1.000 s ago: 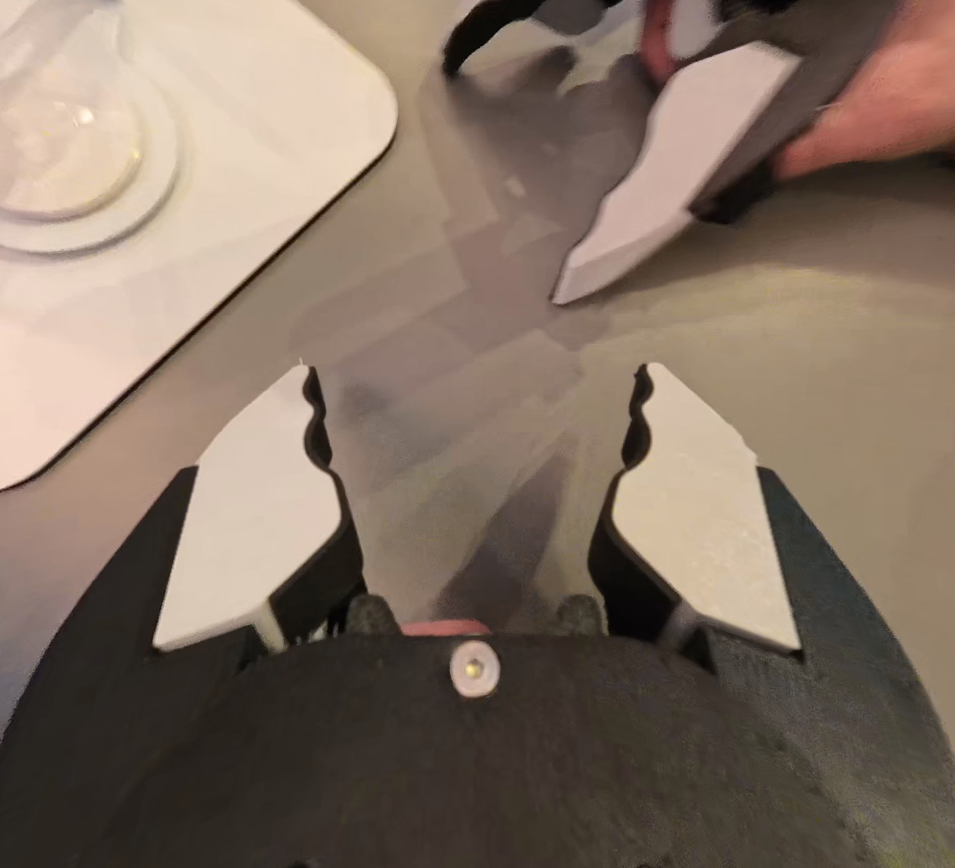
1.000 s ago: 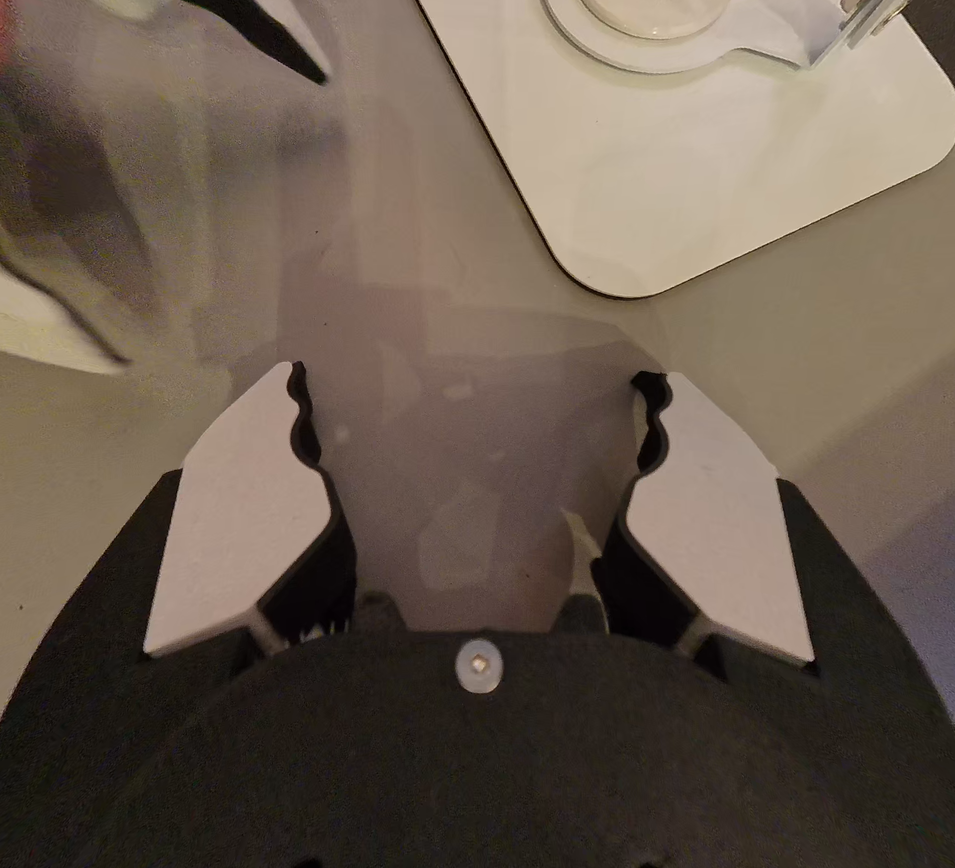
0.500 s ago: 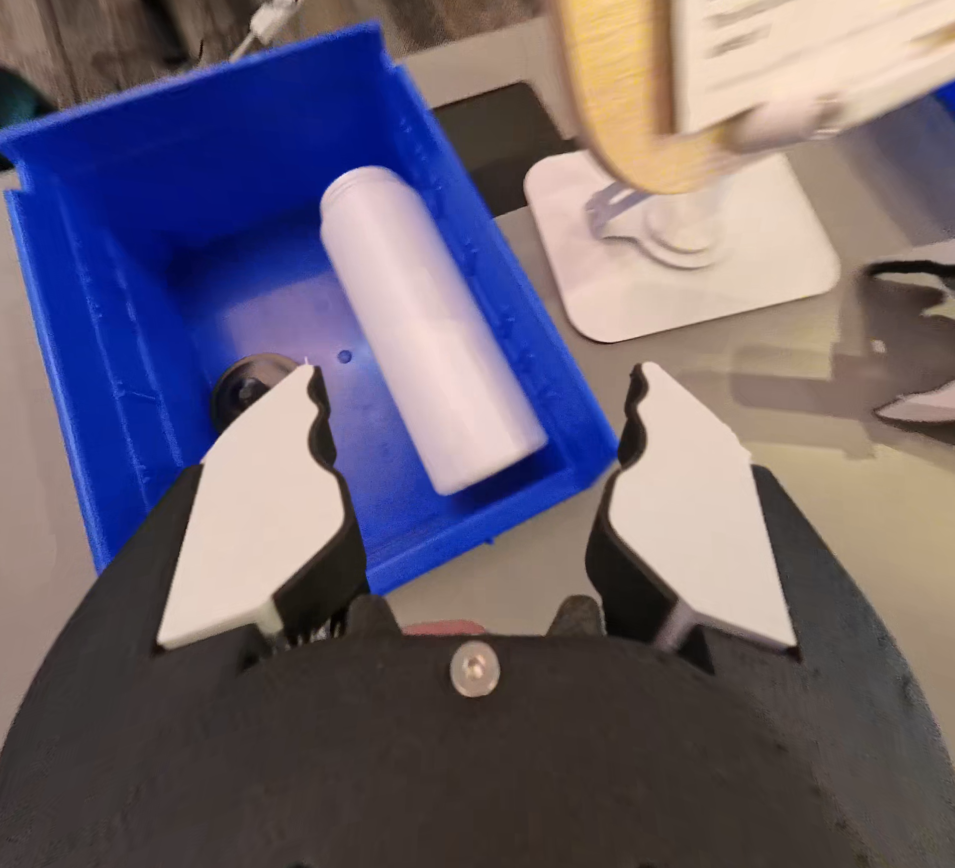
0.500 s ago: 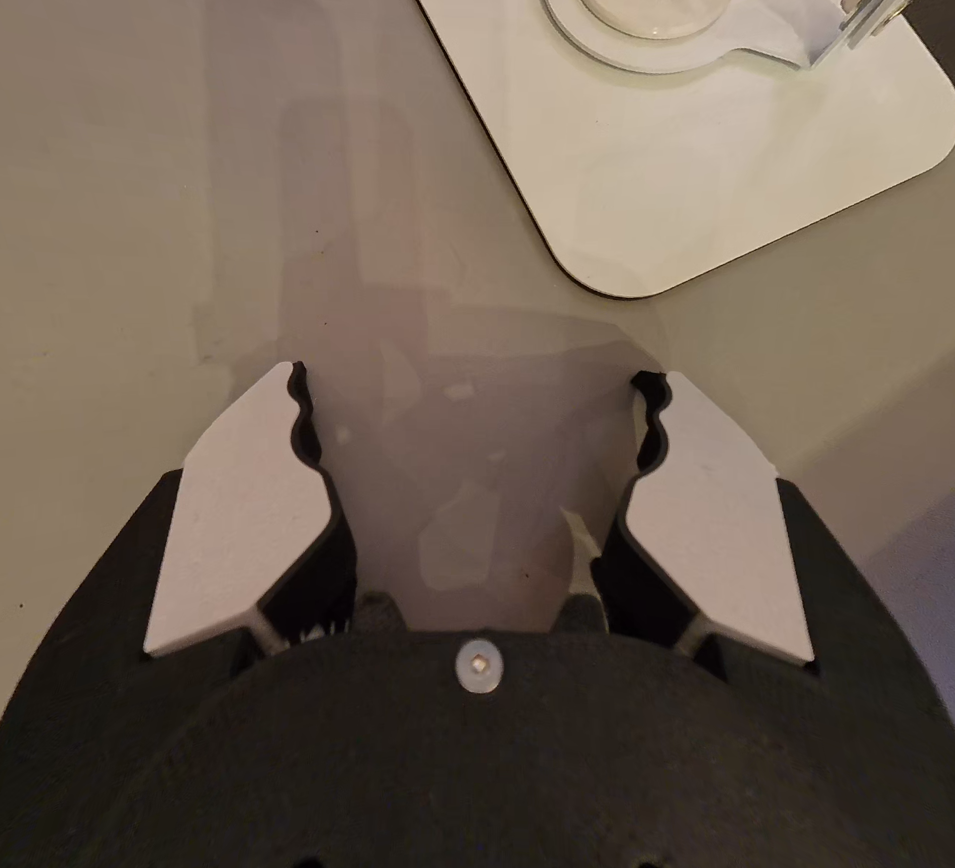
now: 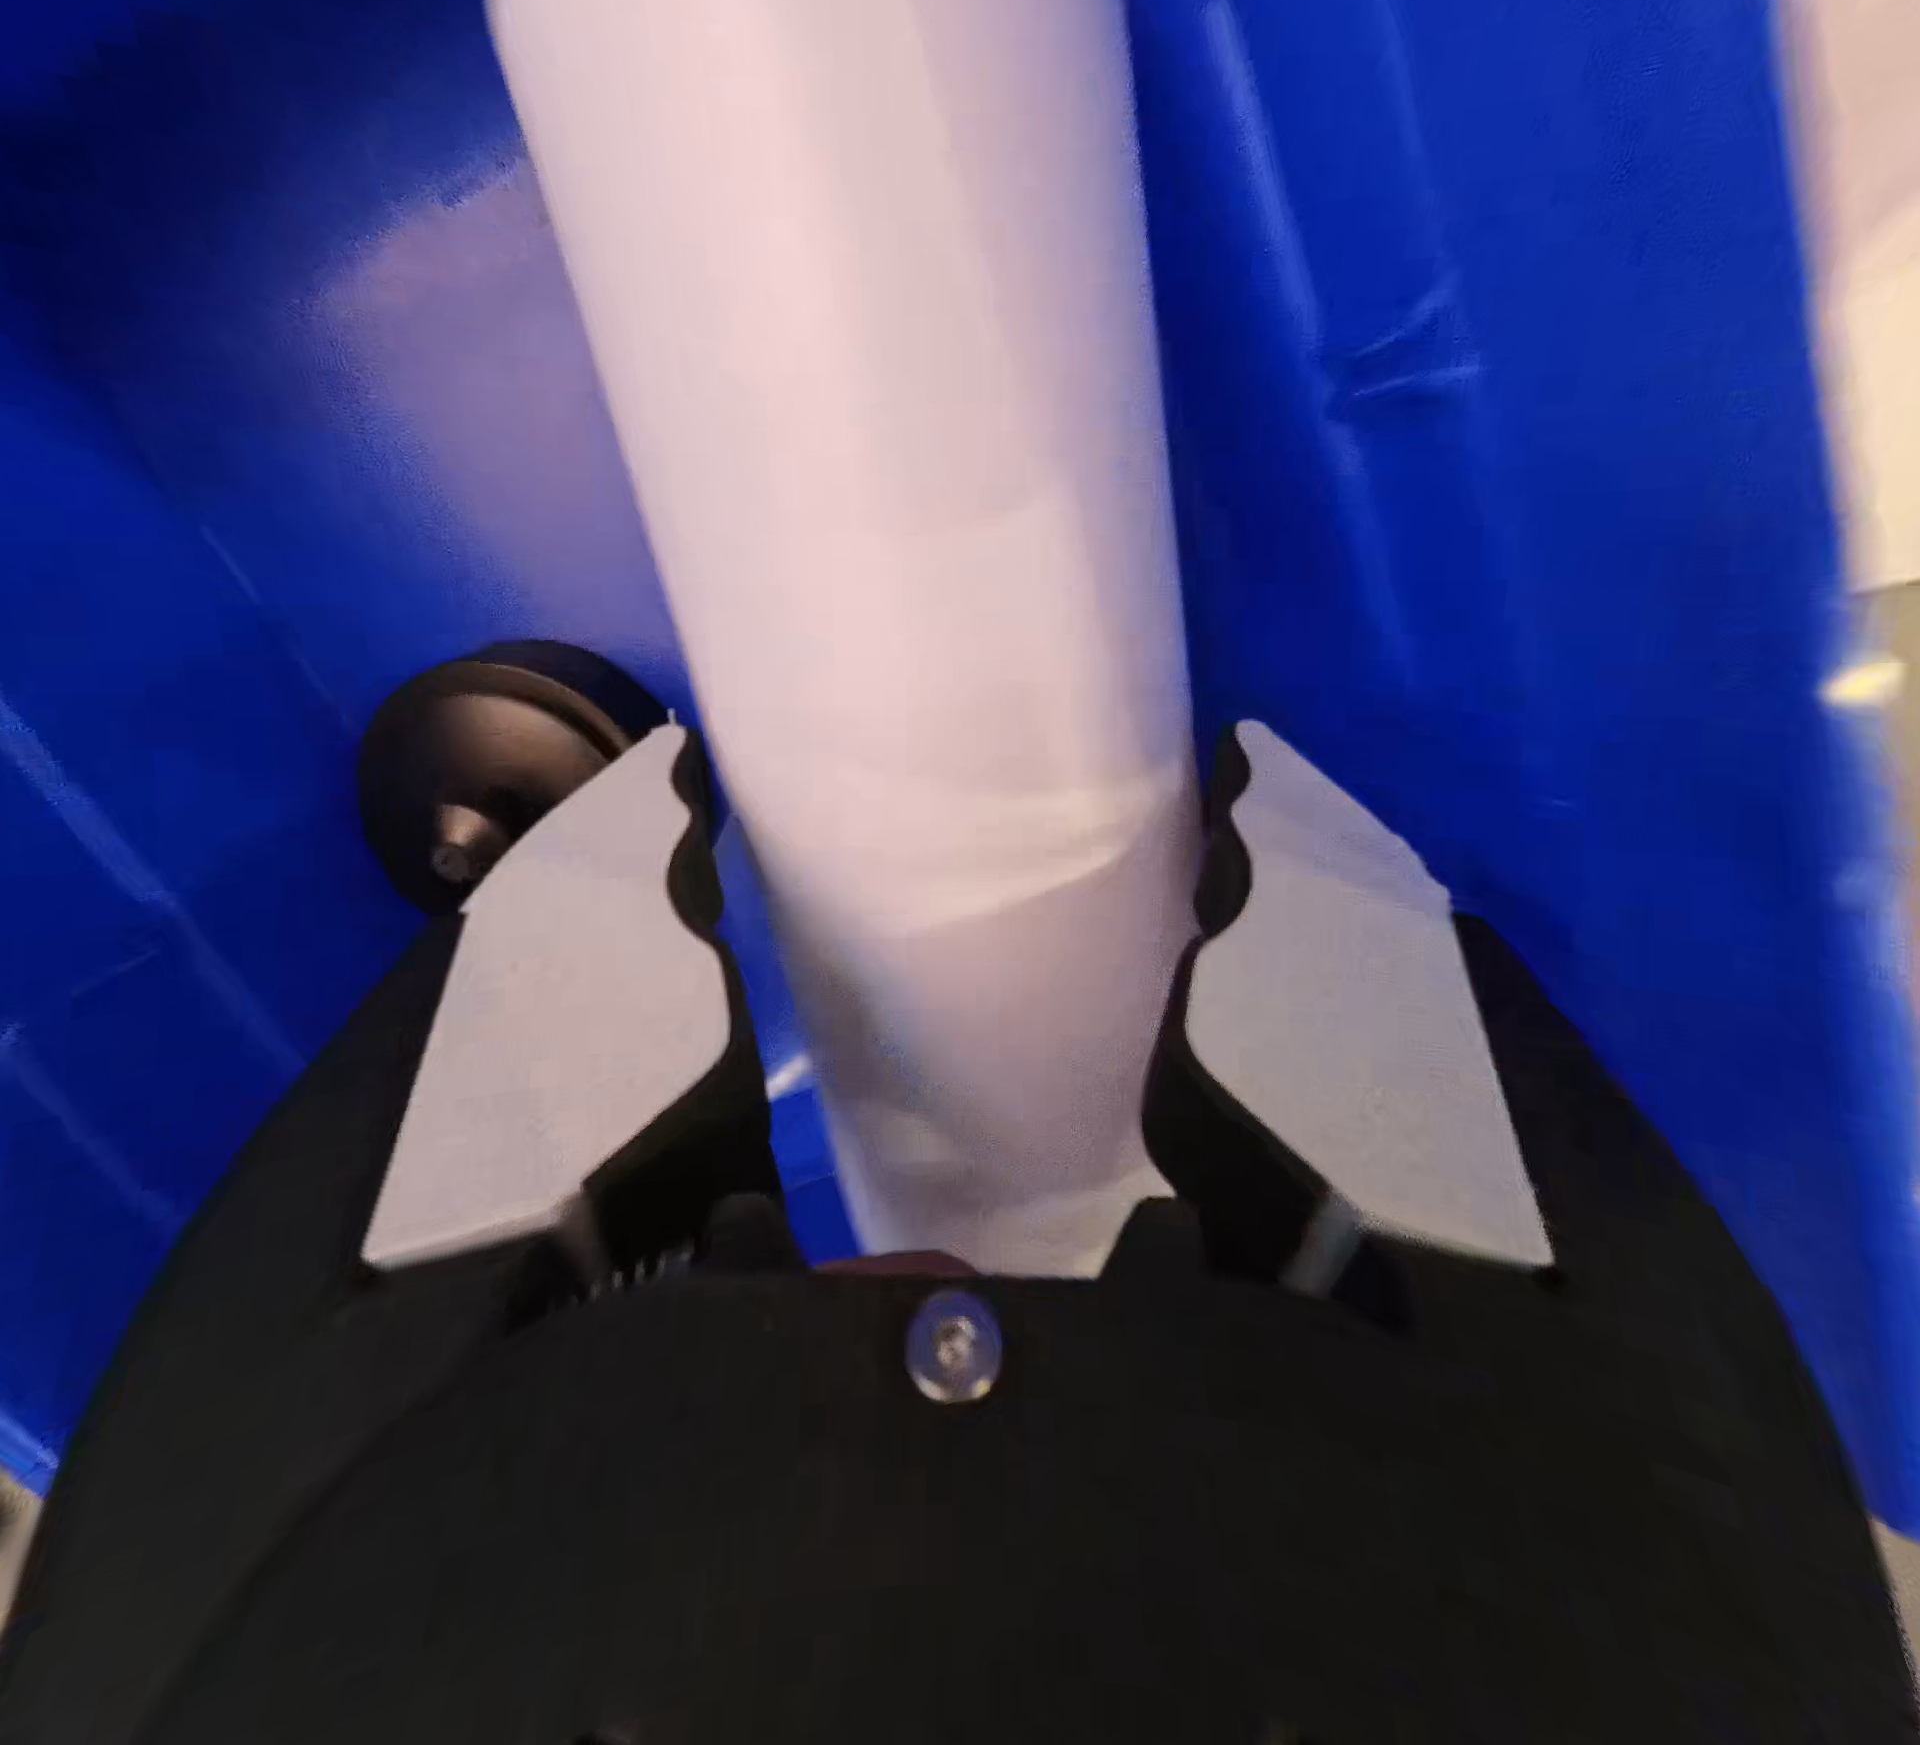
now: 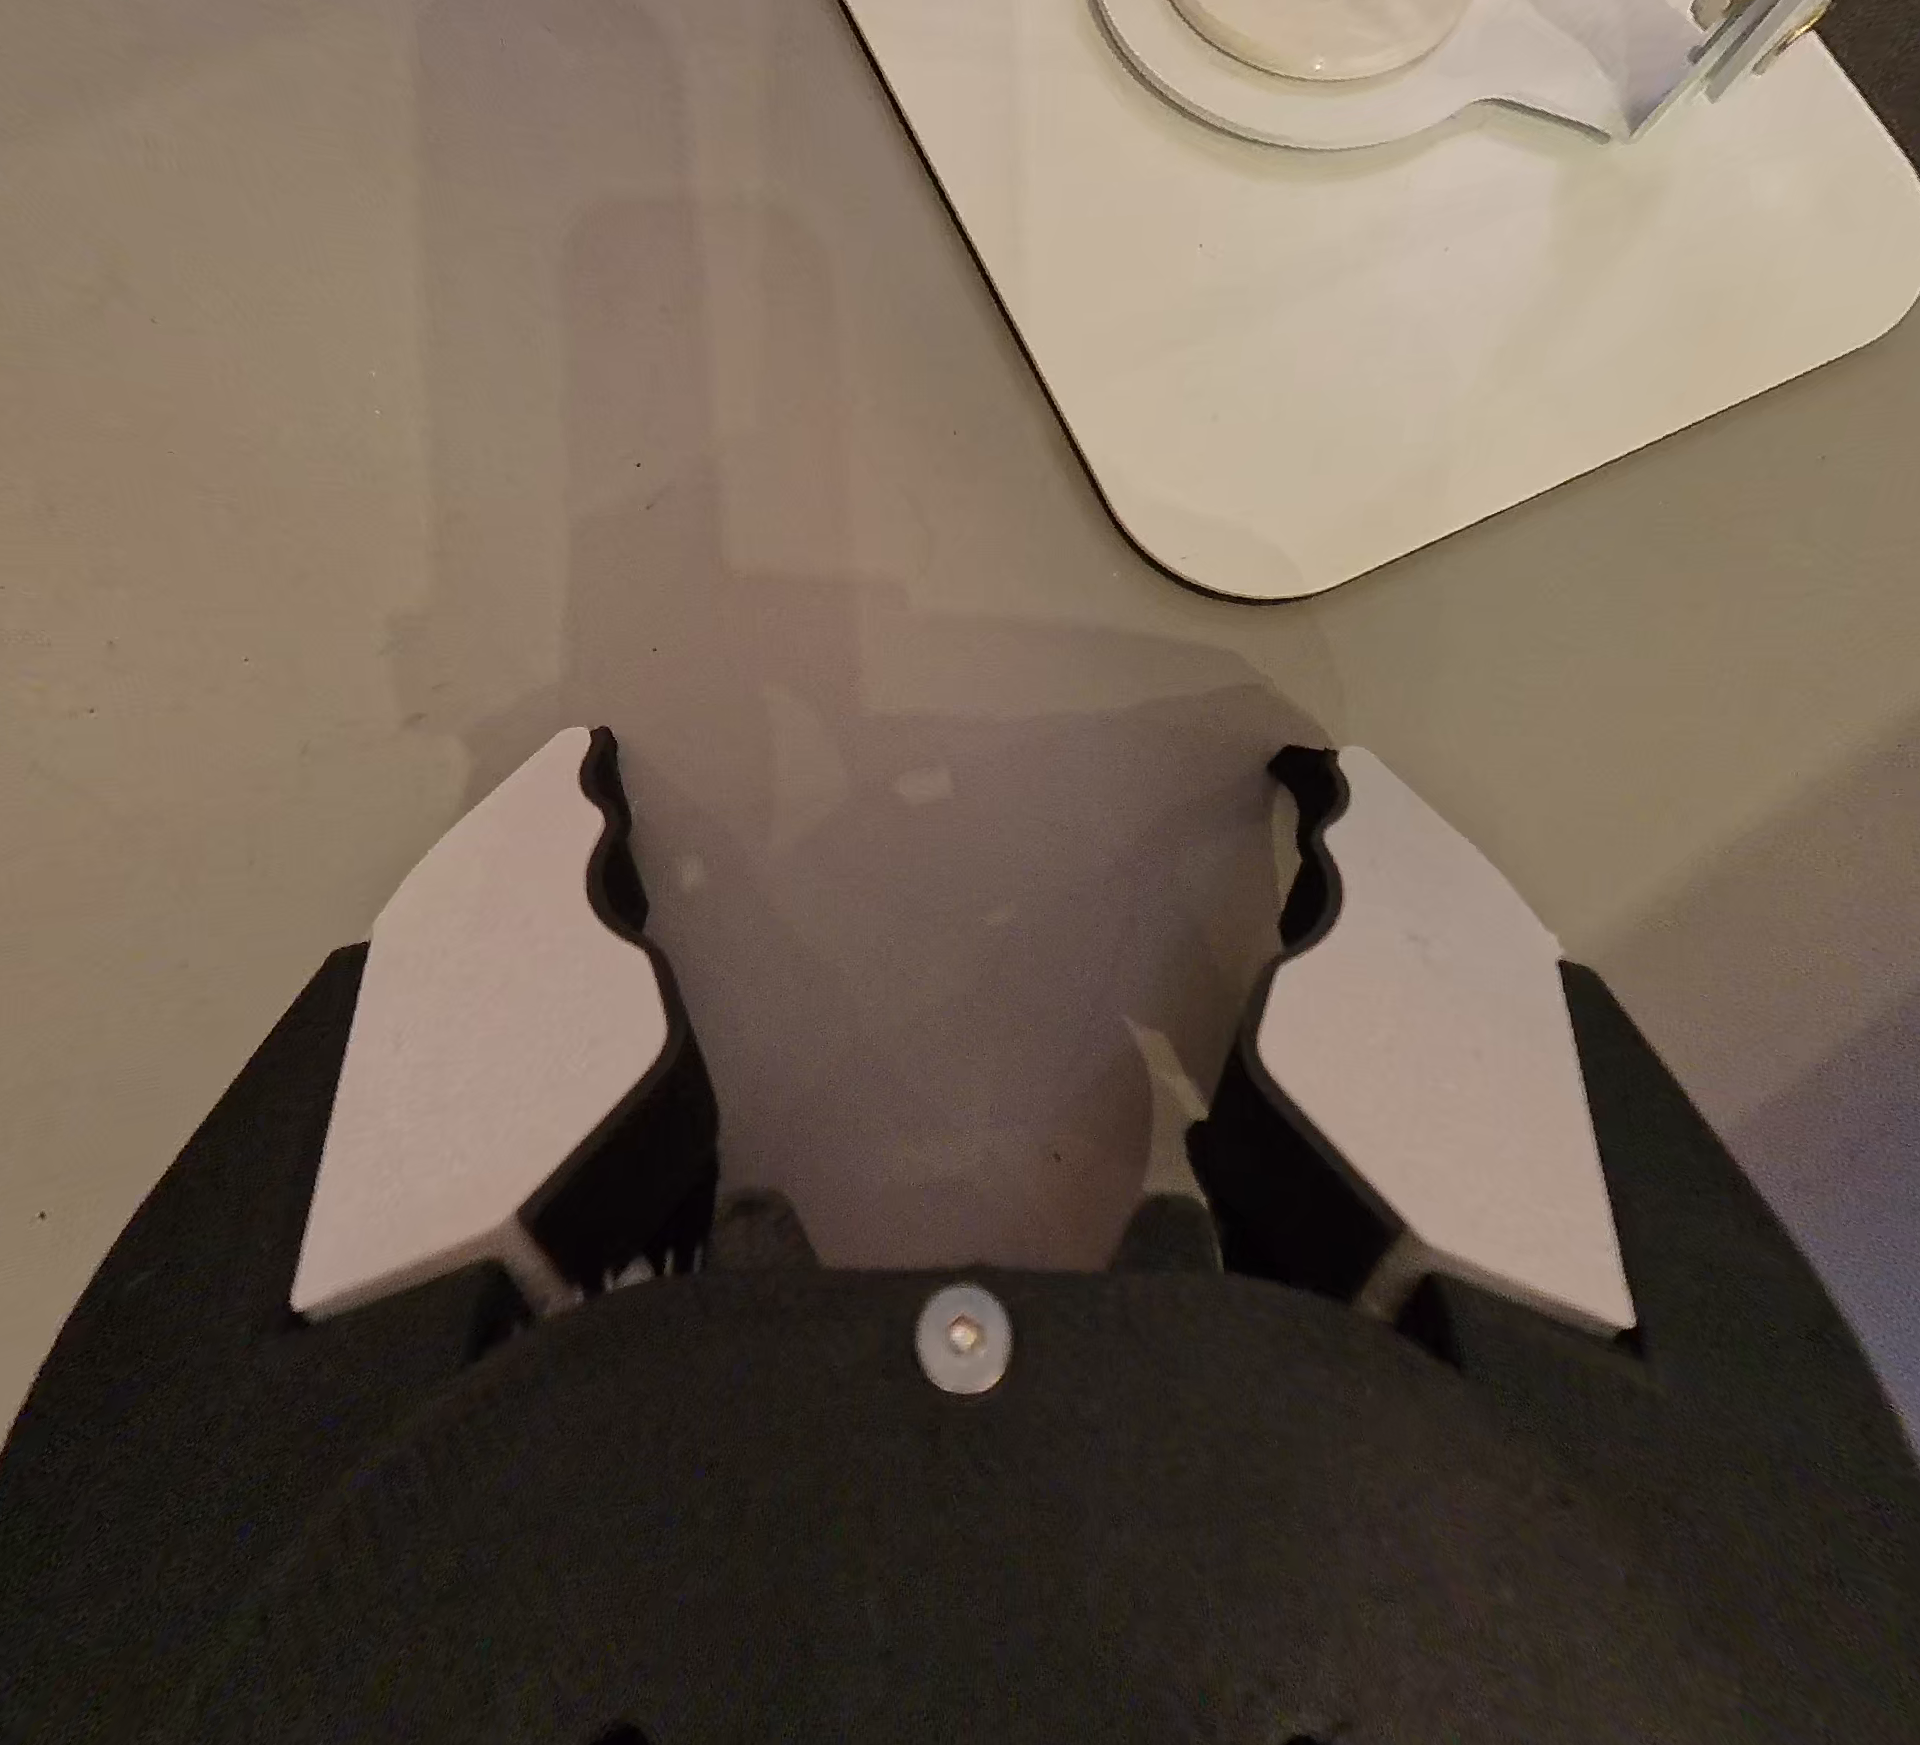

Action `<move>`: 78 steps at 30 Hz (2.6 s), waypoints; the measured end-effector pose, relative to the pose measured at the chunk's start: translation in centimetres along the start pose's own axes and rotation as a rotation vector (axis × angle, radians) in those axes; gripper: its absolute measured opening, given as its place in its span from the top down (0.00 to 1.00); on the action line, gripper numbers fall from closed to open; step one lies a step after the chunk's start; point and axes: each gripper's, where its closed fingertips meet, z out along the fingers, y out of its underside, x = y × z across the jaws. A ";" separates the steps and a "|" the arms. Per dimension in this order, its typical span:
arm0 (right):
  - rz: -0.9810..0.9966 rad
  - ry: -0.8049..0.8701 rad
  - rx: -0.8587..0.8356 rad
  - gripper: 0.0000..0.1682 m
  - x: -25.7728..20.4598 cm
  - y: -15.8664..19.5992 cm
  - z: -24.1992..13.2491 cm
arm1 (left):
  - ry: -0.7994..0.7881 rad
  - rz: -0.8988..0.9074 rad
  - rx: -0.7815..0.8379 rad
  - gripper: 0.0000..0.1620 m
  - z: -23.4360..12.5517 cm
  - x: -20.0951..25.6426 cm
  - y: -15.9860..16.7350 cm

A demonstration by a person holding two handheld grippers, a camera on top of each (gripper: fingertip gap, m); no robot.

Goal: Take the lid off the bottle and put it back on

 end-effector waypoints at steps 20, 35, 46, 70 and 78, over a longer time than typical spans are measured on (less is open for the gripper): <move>-0.003 -0.003 0.001 0.29 0.0 0.0 0.0 | -0.087 0.000 0.279 0.46 -6.4 -2.9 3.3; 0.054 -0.465 0.688 0.24 -8.3 -9.7 -9.0 | 0.505 0.457 1.007 0.46 -13.6 27.8 5.2; -0.064 -0.519 0.682 0.39 -10.8 -9.7 -10.3 | 0.712 0.551 0.920 0.47 -8.4 37.8 4.7; -0.220 -0.457 0.677 0.41 -11.5 -8.2 -8.8 | -0.302 0.755 0.194 0.41 -7.2 -4.1 1.2; -0.197 -0.472 0.686 0.41 -11.3 -8.2 -8.7 | -0.271 0.880 -0.186 0.44 -0.6 -8.2 2.3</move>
